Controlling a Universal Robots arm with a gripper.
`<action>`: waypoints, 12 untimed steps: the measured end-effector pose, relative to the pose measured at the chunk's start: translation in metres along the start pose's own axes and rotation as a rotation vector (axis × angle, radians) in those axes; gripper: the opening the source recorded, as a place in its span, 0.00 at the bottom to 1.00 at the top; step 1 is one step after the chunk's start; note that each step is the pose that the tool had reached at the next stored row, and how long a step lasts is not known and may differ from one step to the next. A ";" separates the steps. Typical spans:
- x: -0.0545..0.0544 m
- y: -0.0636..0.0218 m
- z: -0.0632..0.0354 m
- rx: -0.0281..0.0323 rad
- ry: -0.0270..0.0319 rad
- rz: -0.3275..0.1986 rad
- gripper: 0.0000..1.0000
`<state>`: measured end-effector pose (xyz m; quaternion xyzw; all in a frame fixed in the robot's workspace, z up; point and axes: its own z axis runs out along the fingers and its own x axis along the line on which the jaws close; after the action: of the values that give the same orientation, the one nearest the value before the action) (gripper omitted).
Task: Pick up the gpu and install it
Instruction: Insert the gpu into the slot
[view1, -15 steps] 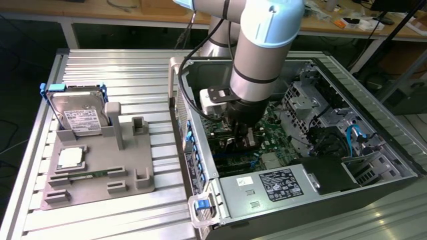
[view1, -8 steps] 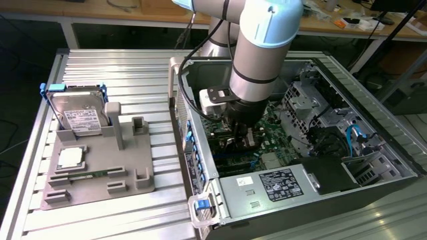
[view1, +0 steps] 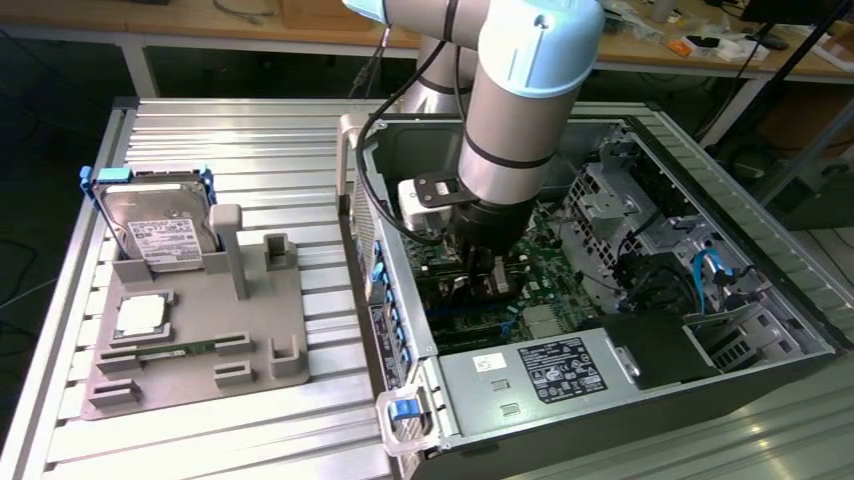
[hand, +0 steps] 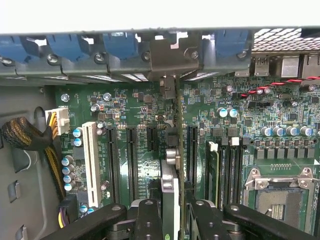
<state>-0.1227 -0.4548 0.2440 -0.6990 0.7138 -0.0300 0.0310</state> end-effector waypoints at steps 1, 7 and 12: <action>0.000 0.0000 0.0000 0.0000 -0.0001 0.000 0.27; 0.000 -0.0002 -0.0020 0.0004 -0.0005 0.000 0.27; 0.000 0.0001 0.0019 -0.0007 0.0012 0.000 0.27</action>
<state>-0.1227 -0.4548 0.2420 -0.6991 0.7137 -0.0302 0.0303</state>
